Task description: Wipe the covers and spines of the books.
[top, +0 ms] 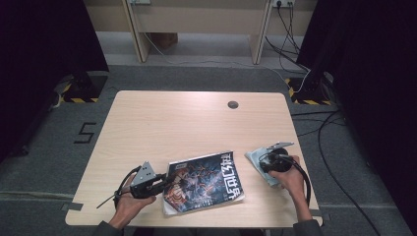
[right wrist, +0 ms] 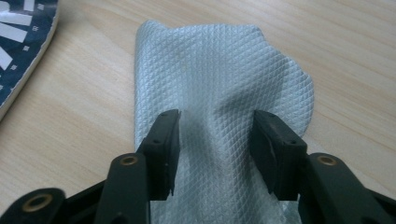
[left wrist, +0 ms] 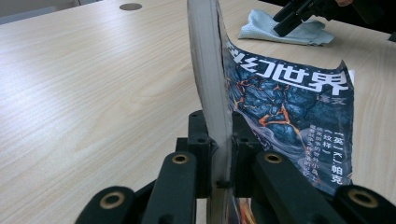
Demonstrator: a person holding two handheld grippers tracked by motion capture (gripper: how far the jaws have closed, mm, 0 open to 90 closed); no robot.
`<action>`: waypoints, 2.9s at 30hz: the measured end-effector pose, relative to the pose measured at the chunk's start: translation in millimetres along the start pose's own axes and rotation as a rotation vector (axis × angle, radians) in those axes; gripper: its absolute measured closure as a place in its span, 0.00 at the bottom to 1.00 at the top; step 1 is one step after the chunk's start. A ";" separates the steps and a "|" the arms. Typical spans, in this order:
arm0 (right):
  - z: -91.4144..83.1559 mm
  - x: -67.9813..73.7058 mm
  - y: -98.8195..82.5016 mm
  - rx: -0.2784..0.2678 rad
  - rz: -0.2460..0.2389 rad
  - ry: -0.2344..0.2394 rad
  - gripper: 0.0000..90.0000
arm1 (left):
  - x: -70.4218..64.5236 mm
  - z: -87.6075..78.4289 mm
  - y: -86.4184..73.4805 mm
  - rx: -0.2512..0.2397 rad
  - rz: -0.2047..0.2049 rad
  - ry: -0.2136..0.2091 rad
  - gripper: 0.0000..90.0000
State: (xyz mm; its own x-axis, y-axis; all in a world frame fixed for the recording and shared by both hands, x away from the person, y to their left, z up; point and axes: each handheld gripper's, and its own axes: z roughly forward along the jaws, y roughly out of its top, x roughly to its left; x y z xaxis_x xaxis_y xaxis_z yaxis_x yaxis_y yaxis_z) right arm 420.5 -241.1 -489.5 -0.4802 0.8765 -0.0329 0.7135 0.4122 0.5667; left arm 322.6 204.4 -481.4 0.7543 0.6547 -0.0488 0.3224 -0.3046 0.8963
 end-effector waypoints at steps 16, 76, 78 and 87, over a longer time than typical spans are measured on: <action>-12.2 -2.6 1.7 -0.105 -0.009 0.032 0.90 | -0.6 2.3 -0.8 -0.010 0.000 -0.005 0.91; -27.1 159.8 85.0 -0.277 -0.350 0.394 0.89 | -15.2 10.5 1.2 -0.022 0.081 0.011 0.90; -22.2 151.7 84.2 -0.269 -0.314 0.402 0.89 | -14.8 10.6 1.2 -0.022 0.081 0.010 0.90; -23.9 153.7 85.6 -0.264 -0.335 0.369 0.89 | -15.3 10.1 1.8 -0.027 0.081 0.009 0.90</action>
State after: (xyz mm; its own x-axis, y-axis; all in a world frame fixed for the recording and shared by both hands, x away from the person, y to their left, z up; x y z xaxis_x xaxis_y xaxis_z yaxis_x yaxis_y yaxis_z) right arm 395.7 -77.0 -426.4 -0.8388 0.5442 0.0168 0.3623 0.5347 0.7634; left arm 317.4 186.9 -483.5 0.7720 0.6351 0.0279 0.2452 -0.3379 0.9087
